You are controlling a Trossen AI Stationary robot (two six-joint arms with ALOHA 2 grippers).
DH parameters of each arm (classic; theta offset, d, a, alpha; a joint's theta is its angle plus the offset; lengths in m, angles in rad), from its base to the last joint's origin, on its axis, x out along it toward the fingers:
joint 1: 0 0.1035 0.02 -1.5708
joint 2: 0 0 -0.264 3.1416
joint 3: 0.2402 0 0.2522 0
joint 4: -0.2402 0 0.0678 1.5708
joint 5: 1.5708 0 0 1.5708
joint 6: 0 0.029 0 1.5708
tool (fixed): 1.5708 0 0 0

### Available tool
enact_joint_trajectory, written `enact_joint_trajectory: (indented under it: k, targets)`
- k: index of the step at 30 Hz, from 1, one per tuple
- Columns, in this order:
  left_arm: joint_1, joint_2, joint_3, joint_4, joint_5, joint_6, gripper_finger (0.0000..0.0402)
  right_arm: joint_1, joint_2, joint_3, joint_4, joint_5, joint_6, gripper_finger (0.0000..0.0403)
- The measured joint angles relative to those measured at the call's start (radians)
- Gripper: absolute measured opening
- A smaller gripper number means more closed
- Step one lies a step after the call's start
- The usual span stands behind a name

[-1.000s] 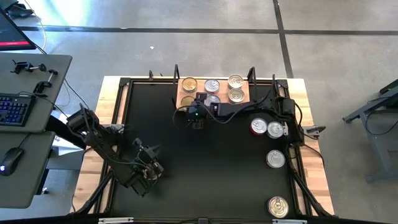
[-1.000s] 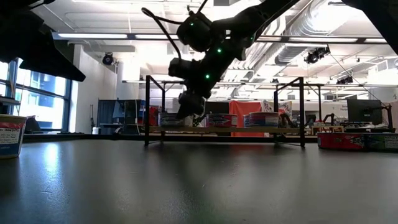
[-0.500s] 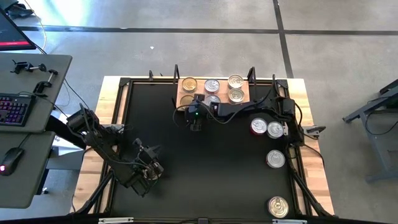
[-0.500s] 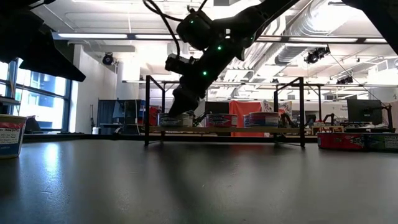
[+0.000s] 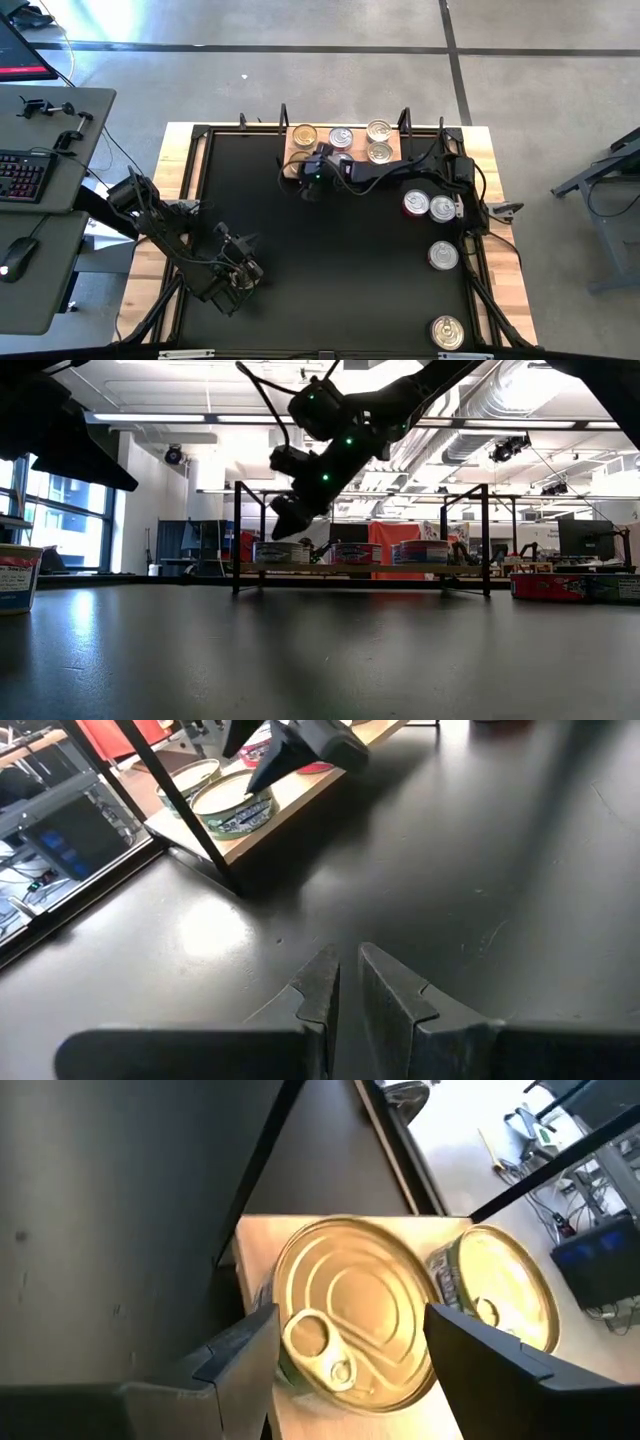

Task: Stack canned seafood by type on shelf
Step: Align the green tuna can with the other green tuna can on the shelf, then stack the red tuna can on top of the red tuna can on the shelf

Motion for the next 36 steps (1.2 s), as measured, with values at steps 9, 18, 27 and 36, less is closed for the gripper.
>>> enact_joint_trajectory:
  k: [9, 18, 27, 36]
  targets:
    - [-0.002, 0.000, 0.000, 0.015, 0.001, 0.000, 0.0035, 0.058, -0.037, 0.027, 0.006, -0.007, 0.181, 0.0235]
    - [-0.043, 0.000, 0.001, 0.025, 0.005, 0.001, 0.0035, 0.281, -0.054, -0.154, 0.168, -0.071, 0.389, 0.0210]
    - [-0.052, 0.001, 0.001, 0.071, -0.004, 0.034, 0.0035, 0.537, -0.306, -0.312, 0.056, 0.140, 0.444, 0.0203]
    - [0.028, 0.001, 0.000, 0.476, -0.019, 0.521, 0.0035, 0.763, -0.566, -0.312, -0.175, 0.431, 0.454, 0.0203]
